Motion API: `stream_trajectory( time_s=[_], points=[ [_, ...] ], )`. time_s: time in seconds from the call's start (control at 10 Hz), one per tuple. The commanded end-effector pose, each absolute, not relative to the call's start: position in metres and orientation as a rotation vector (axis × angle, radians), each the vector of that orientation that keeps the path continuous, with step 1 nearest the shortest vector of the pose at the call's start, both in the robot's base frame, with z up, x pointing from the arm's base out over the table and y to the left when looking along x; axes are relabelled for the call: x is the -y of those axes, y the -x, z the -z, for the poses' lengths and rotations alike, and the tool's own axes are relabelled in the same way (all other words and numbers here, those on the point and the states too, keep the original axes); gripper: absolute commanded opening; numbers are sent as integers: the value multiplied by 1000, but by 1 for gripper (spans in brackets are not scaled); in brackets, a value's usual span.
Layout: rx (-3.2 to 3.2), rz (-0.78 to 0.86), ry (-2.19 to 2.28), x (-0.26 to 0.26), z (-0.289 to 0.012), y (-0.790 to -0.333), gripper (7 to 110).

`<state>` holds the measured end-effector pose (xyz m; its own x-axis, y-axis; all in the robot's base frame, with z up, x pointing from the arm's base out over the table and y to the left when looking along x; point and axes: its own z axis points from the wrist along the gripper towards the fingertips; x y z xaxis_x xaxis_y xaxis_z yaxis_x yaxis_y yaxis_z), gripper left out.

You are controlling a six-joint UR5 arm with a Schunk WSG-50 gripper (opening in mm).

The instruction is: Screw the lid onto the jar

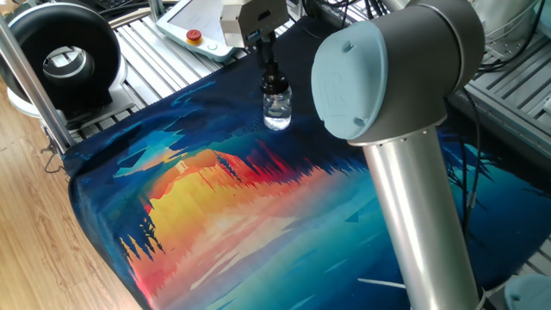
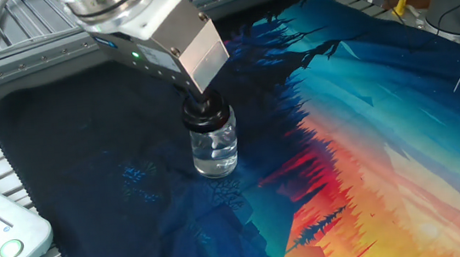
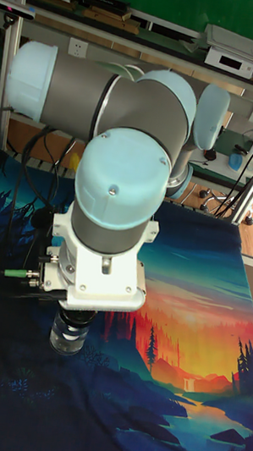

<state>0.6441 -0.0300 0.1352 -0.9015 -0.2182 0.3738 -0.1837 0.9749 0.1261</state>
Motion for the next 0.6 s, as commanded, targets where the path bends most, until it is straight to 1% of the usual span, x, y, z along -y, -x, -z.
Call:
stream_trajectory(
  time_s=[0.0, 0.1, 0.2, 0.4, 0.5],
  points=[
    [2750, 198, -255, 20, -137, -641, 7],
    [2776, 174, -233, 20, -134, -642, 7],
    [2809, 105, -220, 29, -136, -646, 7],
    [2837, 84, -225, 33, -142, -648, 7],
    [2858, 91, -224, 31, -139, -648, 7]
  ],
)
